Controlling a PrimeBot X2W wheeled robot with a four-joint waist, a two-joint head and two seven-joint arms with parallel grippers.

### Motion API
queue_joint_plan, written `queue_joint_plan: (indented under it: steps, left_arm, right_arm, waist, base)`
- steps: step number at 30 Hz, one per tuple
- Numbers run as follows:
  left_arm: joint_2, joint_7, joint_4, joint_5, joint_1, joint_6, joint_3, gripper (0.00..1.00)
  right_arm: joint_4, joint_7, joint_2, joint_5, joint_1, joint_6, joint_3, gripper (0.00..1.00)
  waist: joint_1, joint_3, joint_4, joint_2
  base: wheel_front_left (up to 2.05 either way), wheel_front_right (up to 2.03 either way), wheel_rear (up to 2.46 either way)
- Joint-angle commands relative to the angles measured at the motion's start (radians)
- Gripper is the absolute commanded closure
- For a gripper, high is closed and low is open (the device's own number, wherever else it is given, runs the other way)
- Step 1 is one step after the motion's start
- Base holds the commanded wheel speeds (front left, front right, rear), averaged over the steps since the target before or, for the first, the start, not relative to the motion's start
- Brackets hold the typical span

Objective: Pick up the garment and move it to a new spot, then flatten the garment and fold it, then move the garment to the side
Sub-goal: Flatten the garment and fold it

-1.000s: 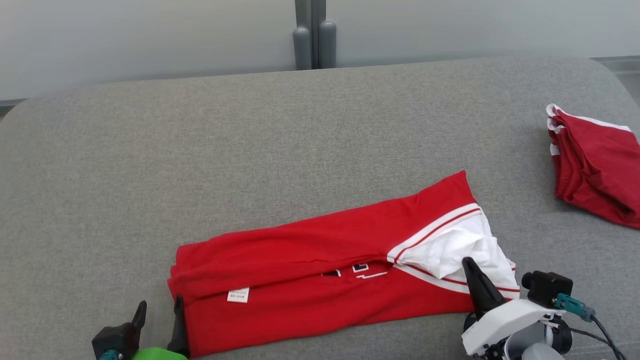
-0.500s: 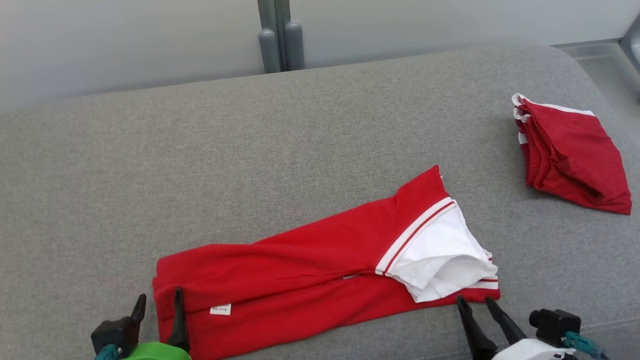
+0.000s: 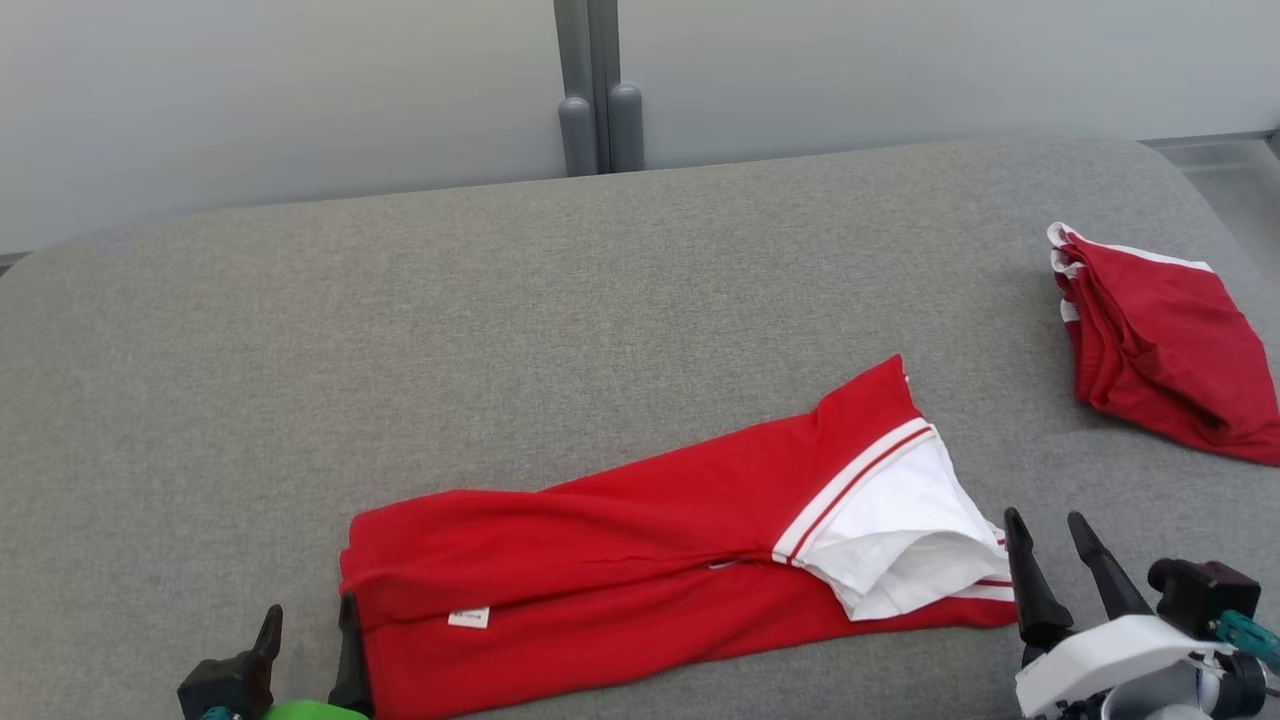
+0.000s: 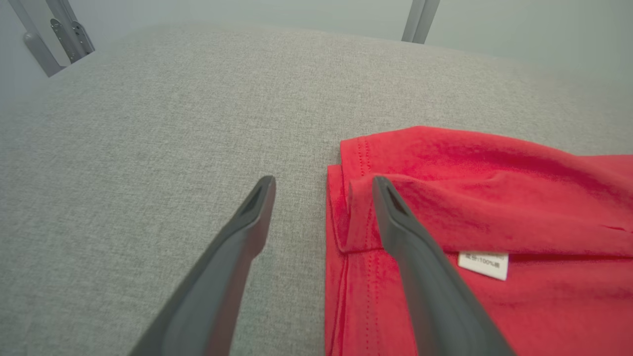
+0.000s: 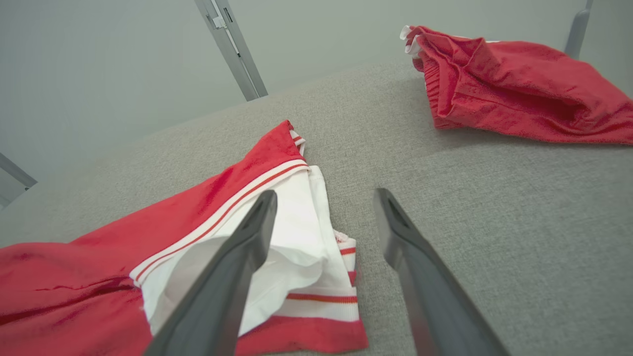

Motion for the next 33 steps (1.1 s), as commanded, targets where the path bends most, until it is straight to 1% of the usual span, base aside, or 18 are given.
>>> queue_joint_plan:
  steps: [1, 3, 4, 5, 6, 10, 14, 16, 21, 26, 29, 33]
  left_arm:
    - [0.004, 0.000, -0.003, 0.008, 0.000, 0.005, -0.008, 0.00]
    - [0.004, 0.000, -0.005, 0.010, -0.010, 0.001, -0.016, 0.00]
    - [0.004, 0.000, -0.005, 0.010, -0.010, 0.001, -0.016, 0.00]
    - [0.004, 0.000, -0.007, 0.010, -0.020, -0.001, -0.024, 0.00]
    - [0.004, 0.000, -0.007, 0.010, -0.020, -0.001, -0.024, 0.00]
    - [0.004, 0.000, -0.011, 0.018, -0.037, -0.005, -0.031, 0.00]
    - [0.004, 0.000, -0.001, 0.017, -0.053, -0.008, -0.037, 0.00]
    - [0.004, 0.000, 0.000, 0.008, -0.056, -0.003, -0.041, 0.00]
    - [0.004, 0.000, 0.000, -0.005, -0.058, 0.007, -0.053, 0.00]
    - [0.004, 0.000, -0.001, -0.016, -0.065, 0.007, -0.060, 0.00]
    - [0.004, 0.000, -0.007, -0.017, -0.070, 0.005, -0.061, 0.00]
    - [0.004, 0.000, -0.012, -0.015, -0.070, 0.002, -0.061, 0.00]
  right_arm:
    - [0.027, -0.002, 0.000, -0.012, -0.040, -0.001, 0.007, 0.00]
    - [0.062, -0.003, -0.002, -0.024, -0.091, -0.001, 0.014, 0.00]
    - [0.062, -0.003, -0.002, -0.024, -0.091, -0.001, 0.014, 0.00]
    - [0.105, -0.003, -0.007, -0.035, -0.142, -0.001, 0.020, 0.00]
    - [0.105, -0.003, -0.007, -0.035, -0.142, -0.001, 0.020, 0.00]
    - [0.185, -0.003, -0.019, -0.058, -0.245, -0.001, 0.015, 0.00]
    - [0.276, -0.002, -0.032, -0.062, -0.314, -0.001, 0.006, 0.00]
    - [0.327, -0.002, -0.036, -0.061, -0.330, -0.001, 0.020, 0.00]
    - [0.440, -0.002, -0.039, -0.011, -0.345, -0.001, 0.094, 0.00]
    - [0.530, 0.004, -0.044, 0.061, -0.334, -0.001, 0.161, 0.00]
    - [0.561, 0.004, -0.048, 0.103, -0.340, -0.002, 0.194, 0.00]
    - [0.563, 0.029, -0.032, 0.155, -0.343, 0.000, 0.279, 0.00]
  waist:
    - [0.0000, 0.006, 0.024, 0.0000]
    - [0.0000, 0.016, 0.043, 0.0000]
    - [0.0000, 0.016, 0.043, 0.0000]
    - [0.0000, 0.029, 0.062, 0.0000]
    - [0.0000, 0.029, 0.062, 0.0000]
    - [0.0000, 0.065, 0.095, 0.0000]
    - [0.0000, 0.089, 0.120, 0.0000]
    - [0.0000, 0.095, 0.126, 0.0000]
    - [0.0000, 0.100, 0.132, 0.0000]
    - [0.0000, 0.104, 0.130, 0.0000]
    - [0.0000, 0.107, 0.129, 0.0000]
    - [0.0000, 0.109, 0.131, 0.0000]
  base:
    - [0.00, 0.00, 0.00]
    - [0.00, 0.00, 0.00]
    - [0.00, 0.00, 0.00]
    - [0.00, 0.00, 0.00]
    - [0.00, 0.00, 0.00]
    - [0.00, 0.00, 0.00]
    - [0.00, 0.00, 0.00]
    - [0.00, 0.00, 0.00]
    - [0.00, 0.00, 0.00]
    - [0.00, 0.00, 0.00]
    - [0.00, 0.00, 0.00]
    - [0.00, 0.00, 0.00]
